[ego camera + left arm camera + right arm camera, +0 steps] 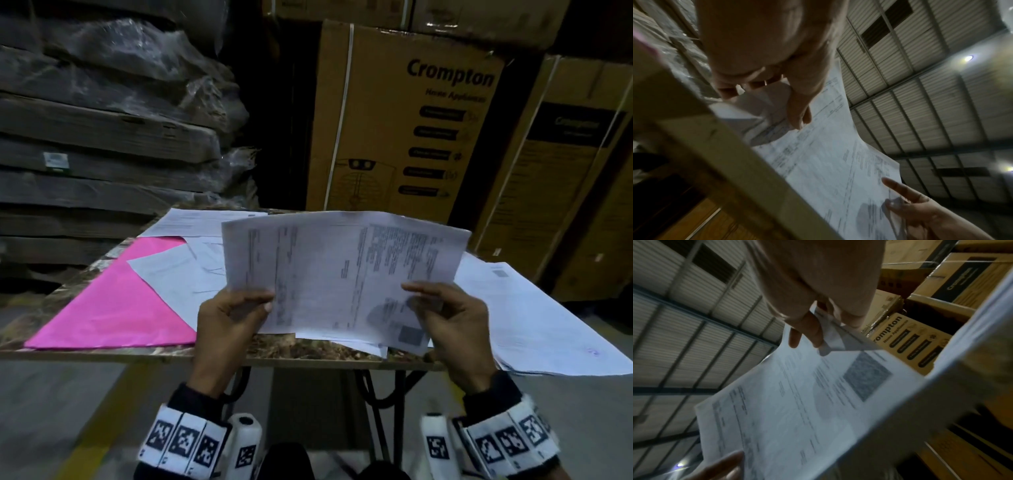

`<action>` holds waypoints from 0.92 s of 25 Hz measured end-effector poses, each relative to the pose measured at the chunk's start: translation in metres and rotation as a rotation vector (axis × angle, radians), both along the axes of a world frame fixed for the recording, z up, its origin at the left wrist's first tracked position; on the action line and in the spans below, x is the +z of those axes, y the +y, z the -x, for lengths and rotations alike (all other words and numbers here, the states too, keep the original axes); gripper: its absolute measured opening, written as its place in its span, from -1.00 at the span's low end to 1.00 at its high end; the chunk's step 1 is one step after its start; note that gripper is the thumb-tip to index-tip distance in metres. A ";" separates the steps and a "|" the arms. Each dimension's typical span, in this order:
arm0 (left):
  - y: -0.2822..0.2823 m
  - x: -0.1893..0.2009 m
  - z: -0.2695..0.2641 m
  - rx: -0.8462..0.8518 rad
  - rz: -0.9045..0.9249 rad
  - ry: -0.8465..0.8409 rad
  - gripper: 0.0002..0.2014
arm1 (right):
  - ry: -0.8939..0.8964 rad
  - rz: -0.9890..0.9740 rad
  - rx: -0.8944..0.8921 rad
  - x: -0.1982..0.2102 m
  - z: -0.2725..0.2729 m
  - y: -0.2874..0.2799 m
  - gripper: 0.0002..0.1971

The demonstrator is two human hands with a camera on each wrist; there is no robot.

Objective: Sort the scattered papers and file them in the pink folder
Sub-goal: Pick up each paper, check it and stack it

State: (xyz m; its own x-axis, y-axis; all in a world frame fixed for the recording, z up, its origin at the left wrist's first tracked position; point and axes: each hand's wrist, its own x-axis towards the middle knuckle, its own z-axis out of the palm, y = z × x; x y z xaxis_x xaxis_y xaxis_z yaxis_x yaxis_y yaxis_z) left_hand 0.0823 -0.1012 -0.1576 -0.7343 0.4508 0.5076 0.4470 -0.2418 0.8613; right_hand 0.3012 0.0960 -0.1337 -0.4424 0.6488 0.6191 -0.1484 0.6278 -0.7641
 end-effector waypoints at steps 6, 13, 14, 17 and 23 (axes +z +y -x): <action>0.009 -0.008 0.005 0.022 0.054 0.026 -0.77 | -0.043 -0.003 0.008 0.008 -0.003 0.001 -0.65; 0.027 -0.016 -0.017 0.226 0.290 0.361 -0.71 | 0.072 0.123 -0.216 -0.002 -0.007 -0.006 -0.54; 0.029 -0.018 -0.027 0.193 0.268 0.368 -0.71 | 0.106 0.158 -0.241 -0.005 -0.008 -0.010 -0.55; 0.032 -0.024 -0.067 -0.006 0.167 0.308 -0.58 | 0.222 0.257 -0.284 -0.015 -0.009 -0.024 -0.54; 0.045 -0.019 -0.124 -0.275 0.135 0.146 -0.47 | 0.363 0.326 -0.198 -0.021 -0.006 -0.048 -0.51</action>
State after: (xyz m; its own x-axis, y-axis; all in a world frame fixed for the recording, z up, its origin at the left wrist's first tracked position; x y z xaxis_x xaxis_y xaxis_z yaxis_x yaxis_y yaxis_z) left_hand 0.2063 -0.0559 -0.1766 -0.5001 0.6922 0.5205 0.5020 -0.2580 0.8255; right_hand 0.3077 0.0479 -0.1545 -0.0867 0.8826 0.4620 -0.3427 0.4090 -0.8457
